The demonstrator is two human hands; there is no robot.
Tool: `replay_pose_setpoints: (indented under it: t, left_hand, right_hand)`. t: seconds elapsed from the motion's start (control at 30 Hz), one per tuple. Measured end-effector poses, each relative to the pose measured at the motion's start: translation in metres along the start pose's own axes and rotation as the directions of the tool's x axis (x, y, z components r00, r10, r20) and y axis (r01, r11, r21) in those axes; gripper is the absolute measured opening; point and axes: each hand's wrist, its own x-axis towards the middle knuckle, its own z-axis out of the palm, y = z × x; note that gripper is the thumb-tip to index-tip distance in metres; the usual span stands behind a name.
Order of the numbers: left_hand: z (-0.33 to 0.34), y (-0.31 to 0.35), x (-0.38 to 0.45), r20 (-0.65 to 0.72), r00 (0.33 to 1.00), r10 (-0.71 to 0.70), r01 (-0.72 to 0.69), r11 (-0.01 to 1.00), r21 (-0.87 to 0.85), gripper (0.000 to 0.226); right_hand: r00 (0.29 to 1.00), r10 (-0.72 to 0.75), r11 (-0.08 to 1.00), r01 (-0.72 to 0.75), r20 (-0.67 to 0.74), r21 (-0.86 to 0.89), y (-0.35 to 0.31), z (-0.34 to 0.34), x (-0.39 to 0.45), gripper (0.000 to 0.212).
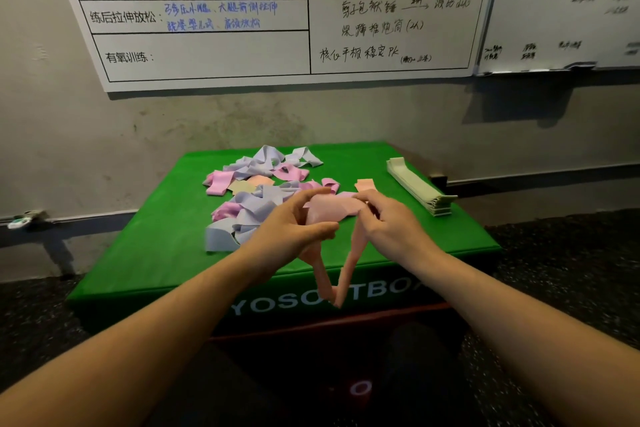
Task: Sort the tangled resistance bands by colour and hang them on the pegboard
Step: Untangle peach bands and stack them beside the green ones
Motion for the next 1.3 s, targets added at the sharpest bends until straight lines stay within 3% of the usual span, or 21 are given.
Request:
replay_pose_setpoints:
  t: [0.1,0.2,0.33,0.53,0.77,1.0,1.13,1.3]
  left_hand:
    - [0.003,-0.001,-0.002,0.006,0.998,-0.065,0.065,0.997,-0.034,0.054]
    - [0.001,-0.005,-0.005,0.012,0.994,-0.106,0.106,0.994,0.004,0.032]
    - [0.002,-0.001,-0.007,0.018,0.994,-0.112,0.114,0.987,-0.115,0.023]
    - [0.001,0.006,-0.007,-0.032,0.991,-0.130,0.114,0.947,-0.302,0.012]
    - [0.001,0.005,-0.010,-0.031,0.990,-0.135,0.116,0.928,-0.353,0.015]
    - [-0.002,0.003,-0.013,0.050,0.979,-0.198,0.204,0.933,-0.296,0.016]
    - [0.001,-0.001,-0.013,0.050,0.973,-0.225,0.229,0.923,-0.309,0.045]
    - [0.007,-0.001,-0.014,0.018,0.984,-0.179,0.180,0.970,-0.163,0.016]
  right_hand:
    - [0.997,-0.025,0.992,0.033,-0.069,0.122,-0.002,-0.002,0.001,0.013]
    - [0.993,-0.034,0.999,0.038,-0.115,0.027,-0.001,-0.005,-0.001,0.024]
    - [0.999,-0.032,0.985,0.025,0.035,0.169,-0.006,-0.003,-0.005,0.023]
    - [0.992,0.013,0.904,-0.064,0.124,0.423,-0.016,0.002,-0.012,0.035]
    - [0.997,-0.067,0.929,0.073,-0.030,0.364,-0.026,0.007,-0.017,0.010]
    - [0.999,0.012,0.881,0.010,-0.044,0.473,-0.035,0.002,-0.008,0.021]
    - [0.996,0.029,0.861,0.015,-0.080,0.508,-0.034,0.003,-0.005,0.021]
    - [0.994,0.074,0.861,-0.020,-0.086,0.508,-0.034,0.004,-0.006,0.018]
